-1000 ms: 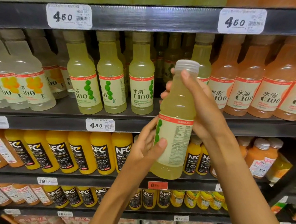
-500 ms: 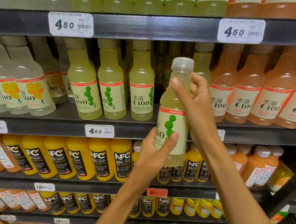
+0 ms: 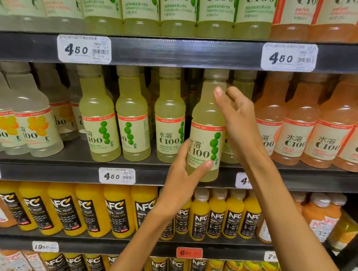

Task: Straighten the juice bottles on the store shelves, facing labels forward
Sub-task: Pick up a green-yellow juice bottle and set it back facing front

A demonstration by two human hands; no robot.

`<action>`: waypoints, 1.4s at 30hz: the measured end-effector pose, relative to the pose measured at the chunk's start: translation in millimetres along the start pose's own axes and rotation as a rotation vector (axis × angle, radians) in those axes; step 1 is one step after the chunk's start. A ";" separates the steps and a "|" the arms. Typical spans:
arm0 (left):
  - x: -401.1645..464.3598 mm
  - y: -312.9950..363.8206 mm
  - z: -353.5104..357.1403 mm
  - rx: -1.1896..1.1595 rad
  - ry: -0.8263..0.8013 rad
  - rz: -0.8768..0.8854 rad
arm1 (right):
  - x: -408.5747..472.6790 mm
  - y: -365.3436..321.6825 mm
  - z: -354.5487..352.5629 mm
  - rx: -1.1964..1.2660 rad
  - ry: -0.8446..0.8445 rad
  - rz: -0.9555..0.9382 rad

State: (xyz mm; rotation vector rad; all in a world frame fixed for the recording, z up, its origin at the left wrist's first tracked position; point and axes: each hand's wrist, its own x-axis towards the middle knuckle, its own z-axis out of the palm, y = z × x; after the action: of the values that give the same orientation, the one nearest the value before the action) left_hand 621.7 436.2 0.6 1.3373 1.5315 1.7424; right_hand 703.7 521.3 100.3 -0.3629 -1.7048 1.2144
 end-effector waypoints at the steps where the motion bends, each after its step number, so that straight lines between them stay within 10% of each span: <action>1: 2.2 -2.3 0.5 0.008 0.033 0.005 | 1.1 0.8 0.7 -0.011 -0.017 -0.012; 20: 2.6 -26.6 34.8 0.623 0.611 0.240 | 8.5 17.3 3.1 -0.367 0.176 -0.230; 42: 16.1 -12.4 32.5 0.683 0.518 0.244 | 2.2 23.6 -6.7 -0.282 0.604 -0.382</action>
State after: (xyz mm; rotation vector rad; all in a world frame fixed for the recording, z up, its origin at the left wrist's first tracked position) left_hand 640.1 468.6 -8.1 1.4861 2.5106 1.8927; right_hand 701.7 537.3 81.7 -0.4886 -1.3271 0.5102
